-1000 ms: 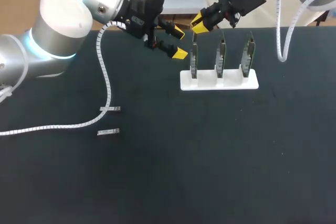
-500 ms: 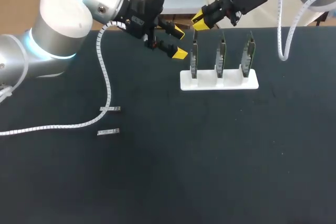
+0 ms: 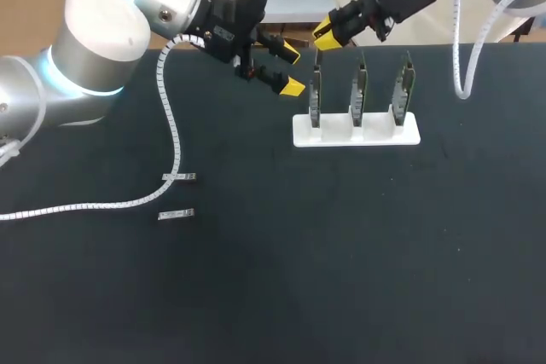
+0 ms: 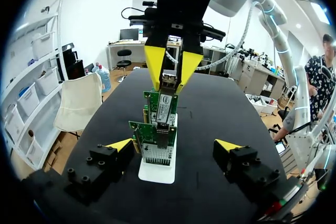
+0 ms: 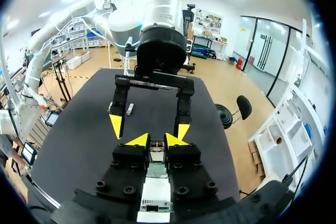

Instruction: Pick up the optical module with the left hand, and insert it into the network port with the right hand.

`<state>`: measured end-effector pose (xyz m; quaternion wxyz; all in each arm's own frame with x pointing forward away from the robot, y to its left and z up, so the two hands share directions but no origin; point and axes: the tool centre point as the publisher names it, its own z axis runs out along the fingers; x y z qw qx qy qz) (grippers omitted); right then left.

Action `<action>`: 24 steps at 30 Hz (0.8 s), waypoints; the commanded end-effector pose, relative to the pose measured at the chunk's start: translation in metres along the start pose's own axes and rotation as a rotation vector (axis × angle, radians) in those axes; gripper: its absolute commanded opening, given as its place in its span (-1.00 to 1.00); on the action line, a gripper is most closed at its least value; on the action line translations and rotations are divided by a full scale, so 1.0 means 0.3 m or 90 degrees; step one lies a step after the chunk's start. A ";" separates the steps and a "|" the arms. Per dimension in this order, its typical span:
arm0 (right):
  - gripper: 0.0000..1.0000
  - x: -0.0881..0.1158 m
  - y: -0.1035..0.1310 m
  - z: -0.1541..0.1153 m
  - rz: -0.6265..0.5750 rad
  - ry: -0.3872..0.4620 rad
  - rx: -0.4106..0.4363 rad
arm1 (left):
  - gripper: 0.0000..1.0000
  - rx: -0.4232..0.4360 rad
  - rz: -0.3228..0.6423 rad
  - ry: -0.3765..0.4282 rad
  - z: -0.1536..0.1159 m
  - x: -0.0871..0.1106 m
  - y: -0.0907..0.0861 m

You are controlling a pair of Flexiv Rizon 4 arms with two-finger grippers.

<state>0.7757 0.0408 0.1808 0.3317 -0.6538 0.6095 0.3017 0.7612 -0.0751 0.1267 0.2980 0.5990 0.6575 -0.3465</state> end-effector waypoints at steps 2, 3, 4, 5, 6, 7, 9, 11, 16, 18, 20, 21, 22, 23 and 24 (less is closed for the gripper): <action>-1.00 -0.006 -0.007 -0.011 0.005 -0.004 -0.010 | 1.00 0.003 -0.001 0.003 0.002 -0.003 0.008; -1.00 -0.006 -0.007 -0.011 0.008 -0.003 -0.014 | 1.00 0.003 -0.001 0.003 0.002 -0.003 0.008; -1.00 -0.006 -0.008 -0.011 0.010 0.000 -0.019 | 1.00 0.003 -0.001 0.003 0.002 -0.003 0.008; -1.00 -0.006 -0.008 -0.011 0.005 0.002 -0.019 | 1.00 0.003 -0.001 0.003 0.002 -0.003 0.008; -1.00 -0.005 -0.008 -0.010 0.008 0.001 -0.023 | 1.00 0.003 -0.001 0.003 0.002 -0.003 0.008; -1.00 -0.005 -0.008 -0.010 0.008 0.001 -0.023 | 1.00 0.003 -0.001 0.003 0.002 -0.003 0.008; -1.00 -0.005 -0.008 -0.010 0.009 0.004 -0.030 | 1.00 0.003 -0.001 0.003 0.002 -0.003 0.008; -1.00 -0.005 -0.006 -0.010 0.009 0.002 -0.031 | 1.00 0.003 -0.001 0.003 0.002 -0.003 0.008; -1.00 -0.008 -0.002 -0.006 0.008 0.002 -0.032 | 1.00 0.003 -0.001 0.003 0.002 -0.003 0.008; -1.00 -0.008 -0.003 -0.003 0.007 0.003 -0.033 | 1.00 0.003 -0.001 0.003 0.002 -0.003 0.008; -1.00 -0.008 -0.002 0.000 0.008 0.004 -0.035 | 1.00 0.003 -0.001 0.003 0.002 -0.003 0.008; -1.00 -0.007 -0.002 0.002 0.008 0.005 -0.035 | 1.00 0.003 -0.001 0.003 0.002 -0.003 0.008; -1.00 -0.006 -0.002 0.004 0.010 0.005 -0.036 | 1.00 0.003 -0.001 0.003 0.002 -0.003 0.008; -1.00 -0.005 -0.001 0.005 0.011 0.006 -0.036 | 1.00 0.003 -0.001 0.003 0.002 -0.003 0.008; -1.00 -0.003 0.000 0.007 0.011 0.007 -0.037 | 1.00 0.003 -0.001 0.003 0.002 -0.003 0.008</action>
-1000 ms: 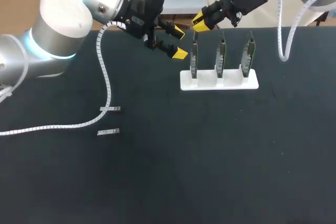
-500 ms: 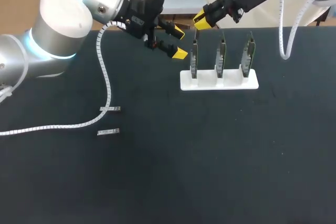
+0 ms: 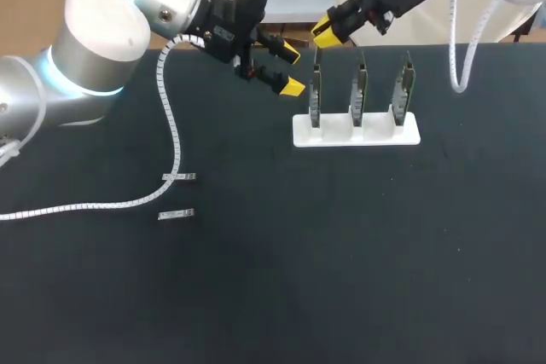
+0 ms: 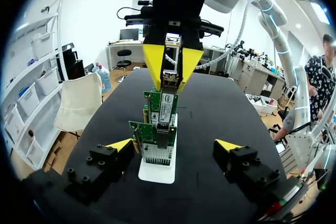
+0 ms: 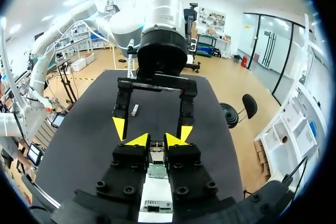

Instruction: Pick up the optical module with the left hand, and insert it into the network port with the right hand.

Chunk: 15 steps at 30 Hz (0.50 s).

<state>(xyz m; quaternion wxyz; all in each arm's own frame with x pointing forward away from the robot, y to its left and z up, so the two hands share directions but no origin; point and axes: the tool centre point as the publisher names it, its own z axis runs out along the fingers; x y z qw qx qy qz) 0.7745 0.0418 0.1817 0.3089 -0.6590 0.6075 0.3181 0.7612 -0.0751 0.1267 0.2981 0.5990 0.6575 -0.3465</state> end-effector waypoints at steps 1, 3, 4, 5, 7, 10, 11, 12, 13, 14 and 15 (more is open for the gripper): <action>-1.00 0.002 -0.004 0.006 0.004 0.003 -0.003 | 1.00 0.003 -0.001 0.003 0.002 -0.003 0.008; -1.00 0.004 -0.003 0.008 0.004 0.003 -0.002 | 1.00 0.003 -0.001 0.003 0.002 -0.003 0.008; -1.00 0.006 -0.003 0.008 0.004 0.005 0.002 | 1.00 0.003 -0.001 0.003 0.002 -0.003 0.008; -1.00 0.009 -0.003 0.009 -0.002 0.009 0.006 | 1.00 0.003 -0.001 0.003 0.002 -0.003 0.008; -1.00 0.013 -0.002 0.011 -0.001 0.010 0.004 | 1.00 0.003 -0.001 0.003 0.002 -0.003 0.008; -1.00 0.016 0.001 0.013 -0.003 0.013 0.004 | 1.00 0.003 -0.001 0.003 0.002 -0.003 0.008; -1.00 0.017 0.003 0.015 -0.002 0.013 0.003 | 1.00 0.003 -0.001 0.003 0.002 -0.003 0.008; -1.00 0.018 0.004 0.016 -0.002 0.014 0.003 | 1.00 0.003 -0.001 0.003 0.002 -0.003 0.008; -1.00 0.019 0.004 0.017 -0.001 0.014 0.002 | 1.00 0.003 -0.001 0.003 0.002 -0.003 0.008; -1.00 0.019 0.004 0.017 0.000 0.014 0.002 | 1.00 0.003 -0.001 0.003 0.002 -0.003 0.008; -1.00 0.019 0.005 0.017 0.001 0.014 0.002 | 1.00 0.003 -0.001 0.003 0.002 -0.003 0.008</action>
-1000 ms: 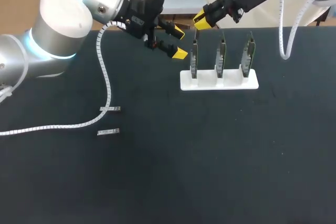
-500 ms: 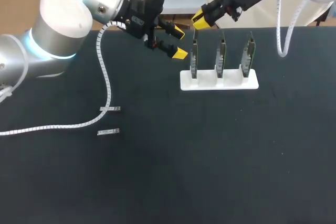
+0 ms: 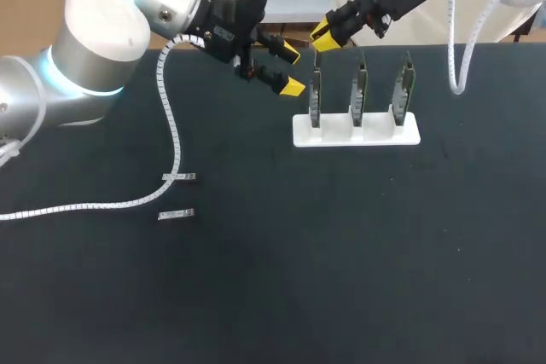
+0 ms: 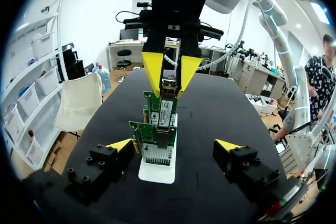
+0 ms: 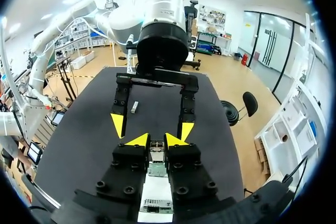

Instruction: Pick up the optical module with the left hand, and insert it into the network port with the right hand.

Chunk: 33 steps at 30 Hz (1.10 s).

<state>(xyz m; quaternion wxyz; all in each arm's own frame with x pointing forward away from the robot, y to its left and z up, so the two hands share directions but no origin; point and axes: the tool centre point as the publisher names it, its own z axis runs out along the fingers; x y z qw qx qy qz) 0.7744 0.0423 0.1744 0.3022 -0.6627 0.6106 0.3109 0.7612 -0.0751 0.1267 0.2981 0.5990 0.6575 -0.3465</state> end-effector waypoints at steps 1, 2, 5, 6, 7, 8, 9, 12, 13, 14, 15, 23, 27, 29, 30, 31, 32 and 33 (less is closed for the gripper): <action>-1.00 0.001 0.004 0.001 0.002 0.000 0.002 | 1.00 0.003 -0.001 0.003 0.002 -0.003 0.008; -1.00 0.002 0.005 0.002 0.005 -0.003 0.003 | 1.00 0.003 -0.001 0.003 0.002 -0.003 0.008; -1.00 0.003 0.004 0.003 0.005 -0.001 0.003 | 1.00 0.003 -0.001 0.003 0.002 -0.003 0.008; -1.00 0.004 0.004 0.004 0.005 -0.001 0.003 | 1.00 0.003 -0.001 0.003 0.002 -0.003 0.008; -1.00 0.005 0.004 0.006 0.005 0.000 0.004 | 1.00 0.003 -0.001 0.003 0.002 -0.003 0.008; -1.00 0.007 0.003 0.007 0.004 0.000 0.007 | 1.00 0.003 -0.001 0.003 0.002 -0.003 0.008; -1.00 0.008 0.003 0.008 0.004 0.001 0.007 | 1.00 0.003 -0.001 0.003 0.002 -0.003 0.008; -1.00 0.014 0.003 0.014 0.005 0.004 0.006 | 1.00 0.003 -0.001 0.003 0.002 -0.003 0.008; -1.00 0.015 0.003 0.014 0.006 0.004 0.005 | 1.00 0.003 -0.001 0.003 0.002 -0.003 0.008; -1.00 0.015 0.004 0.014 0.006 0.004 0.004 | 1.00 0.003 -0.001 0.003 0.002 -0.003 0.008; -1.00 0.012 0.005 0.012 0.004 0.002 0.005 | 1.00 0.003 -0.001 0.003 0.002 -0.003 0.008; -1.00 -0.011 -0.004 -0.004 0.002 -0.011 0.004 | 1.00 0.003 -0.001 0.003 0.002 -0.003 0.008; -1.00 -0.010 -0.006 -0.006 0.000 -0.009 0.002 | 1.00 0.003 -0.001 0.003 0.002 -0.003 0.008; -1.00 -0.006 -0.008 -0.006 -0.001 -0.006 0.003 | 1.00 0.003 -0.001 0.003 0.002 -0.003 0.008; -1.00 -0.005 -0.008 -0.006 0.000 -0.005 0.002 | 1.00 0.003 -0.001 0.003 0.002 -0.003 0.008; -1.00 -0.004 -0.008 -0.005 0.000 -0.004 0.002 | 1.00 0.003 -0.001 0.003 0.002 -0.003 0.008; -1.00 -0.003 -0.008 -0.004 -0.002 -0.002 0.001 | 1.00 0.003 -0.001 0.003 0.002 -0.003 0.008; -1.00 -0.002 -0.007 -0.003 -0.004 -0.001 0.000 | 1.00 0.003 -0.001 0.003 0.002 -0.003 0.008</action>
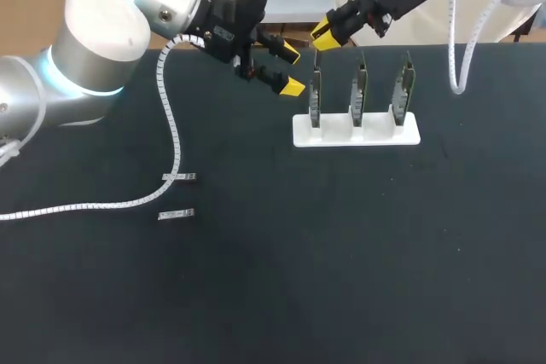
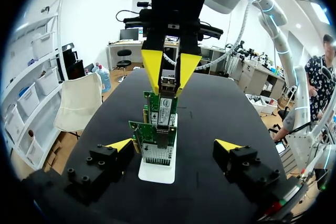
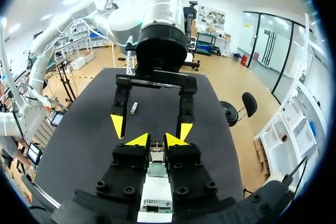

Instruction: Pick up the optical module with the left hand, and insert it into the network port with the right hand.

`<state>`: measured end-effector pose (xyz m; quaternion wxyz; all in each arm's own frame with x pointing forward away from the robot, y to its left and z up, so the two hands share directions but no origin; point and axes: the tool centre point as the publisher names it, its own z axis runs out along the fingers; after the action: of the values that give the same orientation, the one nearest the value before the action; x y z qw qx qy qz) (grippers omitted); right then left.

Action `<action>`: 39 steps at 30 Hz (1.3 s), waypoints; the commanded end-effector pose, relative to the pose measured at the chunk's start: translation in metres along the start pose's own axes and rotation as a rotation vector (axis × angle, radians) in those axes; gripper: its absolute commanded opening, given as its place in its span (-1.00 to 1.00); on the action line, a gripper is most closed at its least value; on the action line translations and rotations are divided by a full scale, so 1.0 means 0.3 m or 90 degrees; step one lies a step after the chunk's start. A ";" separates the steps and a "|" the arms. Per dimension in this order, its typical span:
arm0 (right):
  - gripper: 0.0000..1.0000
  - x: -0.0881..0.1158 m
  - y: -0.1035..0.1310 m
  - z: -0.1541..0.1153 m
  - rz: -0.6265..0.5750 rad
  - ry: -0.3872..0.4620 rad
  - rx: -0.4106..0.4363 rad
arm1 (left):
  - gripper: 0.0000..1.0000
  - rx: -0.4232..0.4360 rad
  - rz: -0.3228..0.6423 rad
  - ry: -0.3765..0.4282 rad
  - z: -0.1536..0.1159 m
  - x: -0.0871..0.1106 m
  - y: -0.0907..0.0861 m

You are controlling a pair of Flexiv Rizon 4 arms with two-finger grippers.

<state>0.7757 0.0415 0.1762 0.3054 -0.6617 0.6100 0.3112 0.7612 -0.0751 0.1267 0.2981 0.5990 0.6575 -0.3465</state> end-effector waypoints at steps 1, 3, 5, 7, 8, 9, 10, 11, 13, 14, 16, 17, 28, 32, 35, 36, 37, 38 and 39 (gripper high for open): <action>-1.00 0.001 -0.003 0.004 -0.004 0.003 -0.003 | 1.00 0.003 -0.001 0.003 0.002 -0.003 0.008; -1.00 0.002 -0.006 0.006 -0.007 0.007 -0.005 | 1.00 0.003 -0.001 0.003 0.002 -0.003 0.008; -1.00 0.004 -0.009 0.007 -0.007 0.009 -0.007 | 1.00 0.003 -0.001 0.003 0.002 -0.003 0.008; -1.00 0.005 -0.010 0.007 -0.008 0.010 -0.009 | 1.00 0.003 -0.001 0.003 0.002 -0.003 0.008; -1.00 0.005 -0.010 0.007 -0.008 0.010 -0.010 | 1.00 0.003 -0.001 0.003 0.002 -0.003 0.008; -1.00 0.005 -0.011 0.007 -0.008 0.010 -0.011 | 1.00 0.003 -0.001 0.003 0.002 -0.003 0.008; -1.00 0.004 -0.011 0.007 -0.008 0.010 -0.011 | 1.00 0.003 -0.001 0.003 0.002 -0.003 0.008; -1.00 0.004 -0.011 0.008 -0.009 0.009 -0.012 | 1.00 0.003 -0.001 0.003 0.002 -0.003 0.008; -1.00 0.003 -0.011 0.008 -0.010 0.007 -0.010 | 1.00 0.003 -0.001 0.003 0.002 -0.003 0.008; -1.00 0.002 -0.011 0.009 -0.009 0.007 -0.010 | 1.00 0.003 -0.001 0.003 0.002 -0.003 0.008; -1.00 -0.002 -0.010 0.007 -0.010 0.006 -0.010 | 1.00 0.003 -0.001 0.003 0.002 -0.003 0.008; -1.00 -0.002 -0.009 0.007 -0.011 0.006 -0.010 | 1.00 0.003 -0.001 0.003 0.002 -0.003 0.008; -1.00 0.011 0.003 0.007 -0.009 0.011 -0.010 | 1.00 0.003 -0.001 0.003 0.002 -0.003 0.008; -1.00 0.012 0.003 0.008 -0.007 0.008 -0.006 | 1.00 0.003 -0.001 0.003 0.002 -0.003 0.008; -1.00 0.012 0.004 0.012 -0.007 0.007 -0.006 | 1.00 0.003 -0.001 0.003 0.002 -0.003 0.008; -1.00 0.014 0.004 0.015 -0.007 0.007 -0.006 | 1.00 0.003 -0.001 0.003 0.002 -0.003 0.008; -1.00 0.015 0.004 0.017 -0.007 0.008 -0.006 | 1.00 0.003 -0.001 0.003 0.002 -0.003 0.008; -1.00 0.016 0.003 0.018 -0.006 0.008 -0.005 | 1.00 0.003 -0.001 0.003 0.002 -0.003 0.008; -1.00 0.016 0.004 0.019 -0.006 0.008 -0.005 | 1.00 0.003 -0.001 0.003 0.002 -0.003 0.008</action>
<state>0.7765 0.0423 0.1723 0.2988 -0.6684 0.6068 0.3096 0.7612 -0.0751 0.1266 0.2981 0.5990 0.6575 -0.3465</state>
